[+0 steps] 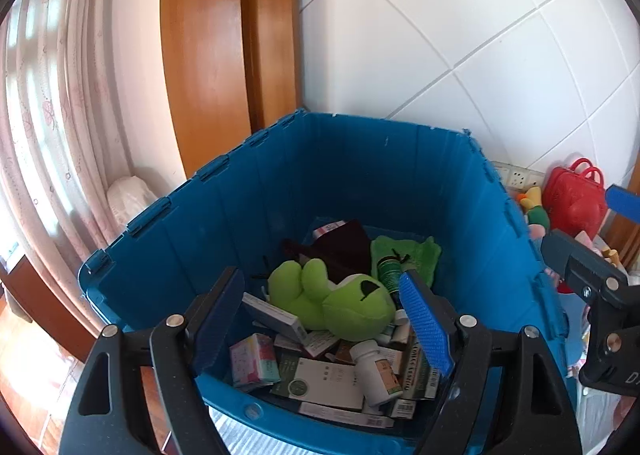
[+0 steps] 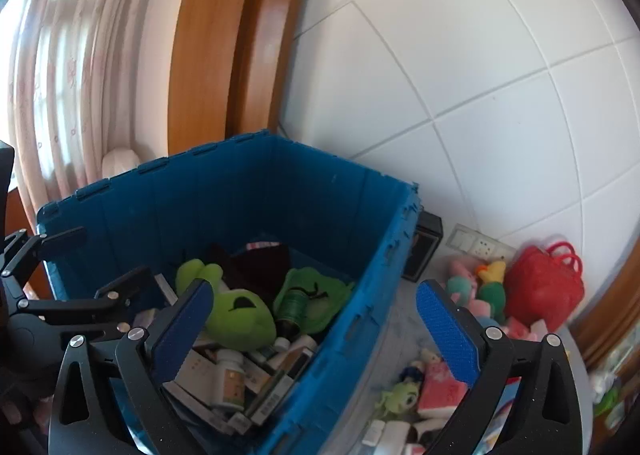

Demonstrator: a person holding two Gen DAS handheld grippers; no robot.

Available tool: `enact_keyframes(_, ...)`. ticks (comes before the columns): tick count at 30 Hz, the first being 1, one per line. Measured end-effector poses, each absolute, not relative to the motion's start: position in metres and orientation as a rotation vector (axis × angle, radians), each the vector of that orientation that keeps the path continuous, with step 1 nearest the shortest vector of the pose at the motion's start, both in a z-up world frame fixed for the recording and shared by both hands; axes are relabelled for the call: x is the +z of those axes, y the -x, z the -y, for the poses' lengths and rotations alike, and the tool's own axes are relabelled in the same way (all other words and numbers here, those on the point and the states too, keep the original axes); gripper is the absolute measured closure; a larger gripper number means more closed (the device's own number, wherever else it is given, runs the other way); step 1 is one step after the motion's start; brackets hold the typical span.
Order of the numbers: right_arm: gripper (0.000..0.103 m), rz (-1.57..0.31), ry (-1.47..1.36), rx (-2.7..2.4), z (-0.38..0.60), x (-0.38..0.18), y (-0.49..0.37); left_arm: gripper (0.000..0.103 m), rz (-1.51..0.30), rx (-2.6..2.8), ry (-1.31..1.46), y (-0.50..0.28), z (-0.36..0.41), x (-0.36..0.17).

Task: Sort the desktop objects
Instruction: 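Carry both boxes over the blue crate and open both tools to drop them, then move both tools back over the pile on the table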

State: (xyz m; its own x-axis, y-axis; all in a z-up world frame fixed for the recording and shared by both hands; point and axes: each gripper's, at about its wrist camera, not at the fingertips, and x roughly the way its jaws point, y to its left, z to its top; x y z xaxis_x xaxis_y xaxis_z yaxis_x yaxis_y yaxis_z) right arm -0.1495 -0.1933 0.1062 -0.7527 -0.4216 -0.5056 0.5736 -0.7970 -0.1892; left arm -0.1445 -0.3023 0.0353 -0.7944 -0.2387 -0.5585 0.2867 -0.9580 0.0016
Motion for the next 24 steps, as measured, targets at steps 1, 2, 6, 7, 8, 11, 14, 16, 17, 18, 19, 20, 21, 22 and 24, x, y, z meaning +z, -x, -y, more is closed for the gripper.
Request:
enact_keyframes(1,0.000,-0.440,-0.608,-2.484,0.186,0.106,0.147,0.023,-0.123,-2.746,-0.818,0.140,0.297,0.037)
enact_keyframes(2,0.000,-0.420,-0.611,-2.486,0.177,0.105,0.144,0.023,-0.123,-2.756,-0.802,0.137,0.293,0.038)
enact_keyframes(6,0.000,-0.341,-0.606,-2.496,0.139,0.102,0.133,0.023,-0.145,-2.817,-0.741,0.125,0.272,0.044)
enact_keyframes(7,0.000,-0.329,-0.605,-2.507,0.130,0.102,0.131,0.023,-0.142,-2.840,-0.730,0.122,0.263,0.046)
enact_keyframes(8,0.000,-0.318,-0.605,-2.519,0.120,0.101,0.129,0.023,-0.136,-2.858,-0.723,0.121,0.256,0.047)
enact_keyframes(11,0.000,-0.268,-0.615,-2.578,0.080,0.099,0.126,0.023,-0.113,-2.941,-0.681,0.116,0.229,0.053)
enact_keyframes(14,0.000,-0.229,-0.630,-2.635,0.038,0.095,0.126,0.023,-0.108,-3.030,-0.641,0.113,0.196,0.060)
enact_keyframes(16,0.000,-0.229,-0.651,-2.672,0.012,0.090,0.128,0.023,-0.093,-3.077,-0.617,0.113,0.174,0.061)
enact_keyframes(17,0.000,-0.233,-0.668,-2.697,-0.005,0.086,0.130,0.023,-0.092,-3.089,-0.617,0.114,0.164,0.060)
enact_keyframes(18,0.000,-0.235,-0.680,-2.712,-0.016,0.083,0.131,0.023,-0.097,-3.103,-0.624,0.117,0.152,0.058)
enact_keyframes(19,0.000,-0.238,-0.697,-2.730,-0.031,0.079,0.134,0.023,-0.100,-3.113,-0.636,0.119,0.143,0.056)
enact_keyframes(20,0.000,-0.242,-0.713,-2.745,-0.045,0.075,0.136,0.023,-0.099,-3.123,-0.659,0.125,0.130,0.052)
enact_keyframes(21,0.000,-0.248,-0.734,-2.764,-0.064,0.069,0.137,0.023,-0.101,-3.136,-0.683,0.130,0.120,0.047)
enact_keyframes(22,0.000,-0.250,-0.749,-2.780,-0.077,0.065,0.139,0.023,-0.111,-3.155,-0.713,0.136,0.109,0.042)
enact_keyframes(24,0.000,-0.250,-0.796,-2.814,-0.106,0.056,0.146,0.023,-0.120,-3.184,-0.790,0.147,0.084,0.027)
